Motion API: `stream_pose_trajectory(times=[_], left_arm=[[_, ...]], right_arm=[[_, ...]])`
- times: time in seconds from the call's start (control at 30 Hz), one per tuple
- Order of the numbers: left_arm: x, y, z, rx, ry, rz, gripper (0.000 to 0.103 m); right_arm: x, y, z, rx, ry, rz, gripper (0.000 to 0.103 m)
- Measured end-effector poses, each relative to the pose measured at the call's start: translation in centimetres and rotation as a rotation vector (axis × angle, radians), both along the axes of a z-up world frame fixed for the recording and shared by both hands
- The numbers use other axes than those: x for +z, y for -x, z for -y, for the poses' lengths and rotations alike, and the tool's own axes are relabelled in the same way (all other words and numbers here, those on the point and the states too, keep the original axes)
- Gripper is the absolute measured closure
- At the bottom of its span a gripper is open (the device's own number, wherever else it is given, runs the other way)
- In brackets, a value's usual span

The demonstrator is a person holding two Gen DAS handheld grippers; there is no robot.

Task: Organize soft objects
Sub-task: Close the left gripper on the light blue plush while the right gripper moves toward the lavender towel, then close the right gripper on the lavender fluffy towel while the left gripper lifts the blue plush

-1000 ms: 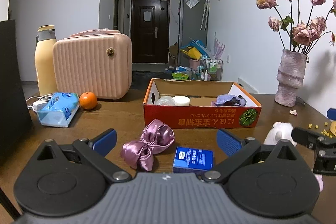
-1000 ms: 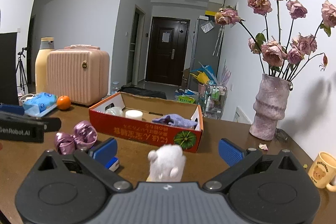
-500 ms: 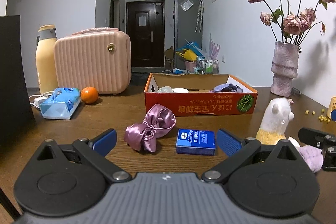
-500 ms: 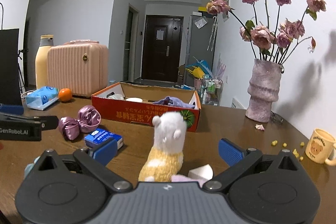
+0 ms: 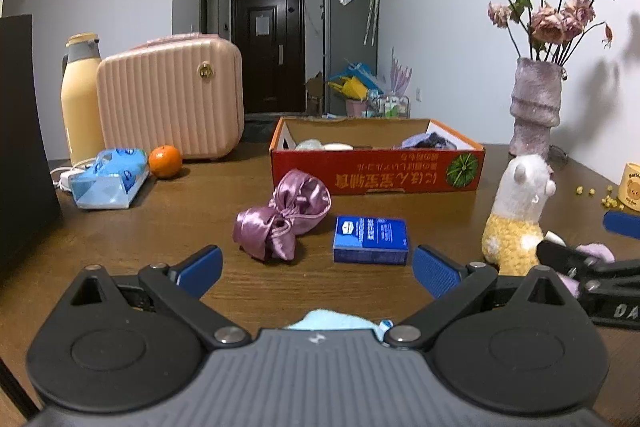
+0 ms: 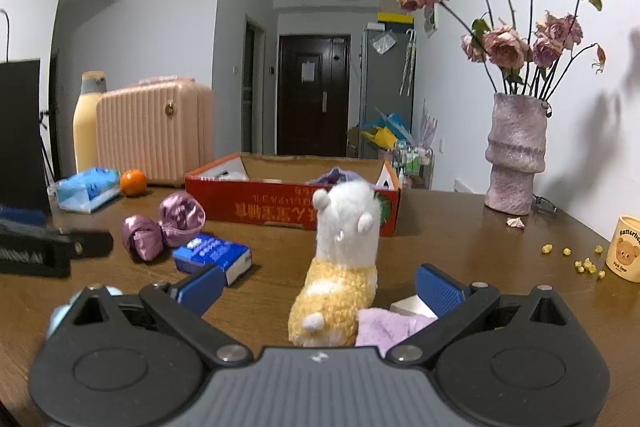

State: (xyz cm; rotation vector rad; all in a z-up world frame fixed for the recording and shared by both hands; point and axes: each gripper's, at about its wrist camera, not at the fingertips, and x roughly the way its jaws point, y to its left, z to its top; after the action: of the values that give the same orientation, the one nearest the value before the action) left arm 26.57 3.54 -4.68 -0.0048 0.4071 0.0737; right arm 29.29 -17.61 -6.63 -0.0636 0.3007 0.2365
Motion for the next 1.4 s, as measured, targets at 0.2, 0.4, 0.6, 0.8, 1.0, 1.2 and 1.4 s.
stream_pose_trajectory(times=[0.2, 0.4, 0.6, 0.8, 1.0, 1.2, 1.4], left_arm=[[-0.6, -0.4, 0.0, 0.004, -0.005, -0.051, 0.000], [-1.7, -0.7, 0.0, -0.020, -0.009, -0.134, 0.000], [-3.3, -0.9, 0.3, -0.022, -0.048, -0.217, 0.000], [-4.0, -1.6, 0.3, -0.019, -0.054, -0.270, 0.000], [-4.8, -2.7, -0.3, -0.029, -0.008, -0.333, 0.000], [-5.4, -3.6, -0.8, -0.028, 0.026, -0.374, 0.000], [-5.4, -3.6, -0.7, -0.029, 0.025, -0.368, 0.009]], right_arm=[[-0.3, -0.3, 0.2, -0.012, 0.000, -0.018, 0.000], [-0.3, -0.2, 0.2, -0.003, -0.004, -0.014, 0.000], [-0.5, -0.5, 0.3, -0.010, -0.010, -0.040, 0.000], [-0.8, -0.8, 0.3, -0.013, -0.004, -0.065, 0.000], [-1.0, -1.3, 0.4, -0.013, -0.009, -0.096, 0.000], [-1.2, -1.5, 0.5, -0.017, -0.014, -0.112, 0.000], [-1.2, -1.3, 0.4, -0.018, -0.008, -0.103, 0.000]])
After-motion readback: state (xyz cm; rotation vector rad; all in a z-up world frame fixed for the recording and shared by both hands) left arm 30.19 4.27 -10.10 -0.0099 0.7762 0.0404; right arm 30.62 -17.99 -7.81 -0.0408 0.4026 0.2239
